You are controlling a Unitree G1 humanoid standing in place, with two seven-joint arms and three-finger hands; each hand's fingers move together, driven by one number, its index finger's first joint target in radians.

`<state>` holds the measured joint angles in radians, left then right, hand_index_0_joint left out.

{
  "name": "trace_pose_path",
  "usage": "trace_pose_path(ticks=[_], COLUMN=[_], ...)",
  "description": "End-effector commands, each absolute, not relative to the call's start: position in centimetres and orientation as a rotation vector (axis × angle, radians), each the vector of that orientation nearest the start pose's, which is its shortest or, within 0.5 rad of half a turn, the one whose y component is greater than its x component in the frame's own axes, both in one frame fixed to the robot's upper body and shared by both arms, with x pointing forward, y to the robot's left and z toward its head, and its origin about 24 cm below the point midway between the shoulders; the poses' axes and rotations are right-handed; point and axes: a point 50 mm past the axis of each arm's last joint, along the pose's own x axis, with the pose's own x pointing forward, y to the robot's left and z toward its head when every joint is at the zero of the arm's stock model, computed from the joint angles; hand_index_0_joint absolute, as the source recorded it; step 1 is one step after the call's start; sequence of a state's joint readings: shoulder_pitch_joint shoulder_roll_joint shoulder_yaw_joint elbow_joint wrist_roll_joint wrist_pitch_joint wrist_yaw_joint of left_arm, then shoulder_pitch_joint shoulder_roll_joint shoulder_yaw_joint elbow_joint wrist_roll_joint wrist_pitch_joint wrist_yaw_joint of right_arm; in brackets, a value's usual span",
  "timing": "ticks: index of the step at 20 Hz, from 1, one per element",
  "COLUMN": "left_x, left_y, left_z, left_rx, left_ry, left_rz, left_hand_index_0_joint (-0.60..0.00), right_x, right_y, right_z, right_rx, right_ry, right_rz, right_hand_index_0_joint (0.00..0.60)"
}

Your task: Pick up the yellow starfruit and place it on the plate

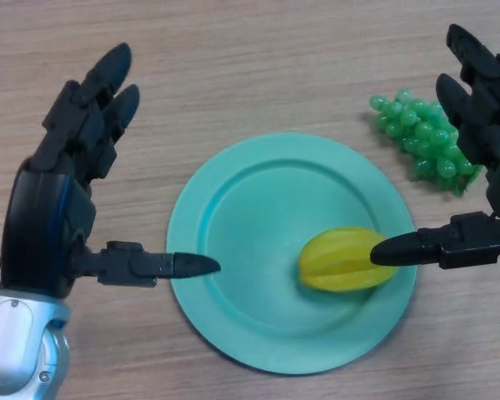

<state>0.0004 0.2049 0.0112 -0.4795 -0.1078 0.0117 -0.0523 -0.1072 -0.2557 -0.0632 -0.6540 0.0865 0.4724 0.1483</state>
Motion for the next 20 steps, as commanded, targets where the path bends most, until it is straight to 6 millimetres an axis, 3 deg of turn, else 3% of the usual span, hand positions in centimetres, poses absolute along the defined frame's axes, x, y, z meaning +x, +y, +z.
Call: trace_pose_path(ticks=[1,20], left_x=[22.5,21.9], left_y=[17.5,20.5], left_z=[18.6,20.3], left_rx=[0.095,0.314], left_ry=[-0.674,-0.649], left_rz=[-0.094,0.024], left_hand_index_0_joint=[0.0,0.0], right_x=[22.9,22.4], right_y=[-17.3,-16.8], right_z=[20.3,20.1], right_rx=[-0.223,-0.182], right_ry=[-0.462,-0.482], right_rz=[0.147,0.179], right_hand_index_0_joint=[0.0,0.0])
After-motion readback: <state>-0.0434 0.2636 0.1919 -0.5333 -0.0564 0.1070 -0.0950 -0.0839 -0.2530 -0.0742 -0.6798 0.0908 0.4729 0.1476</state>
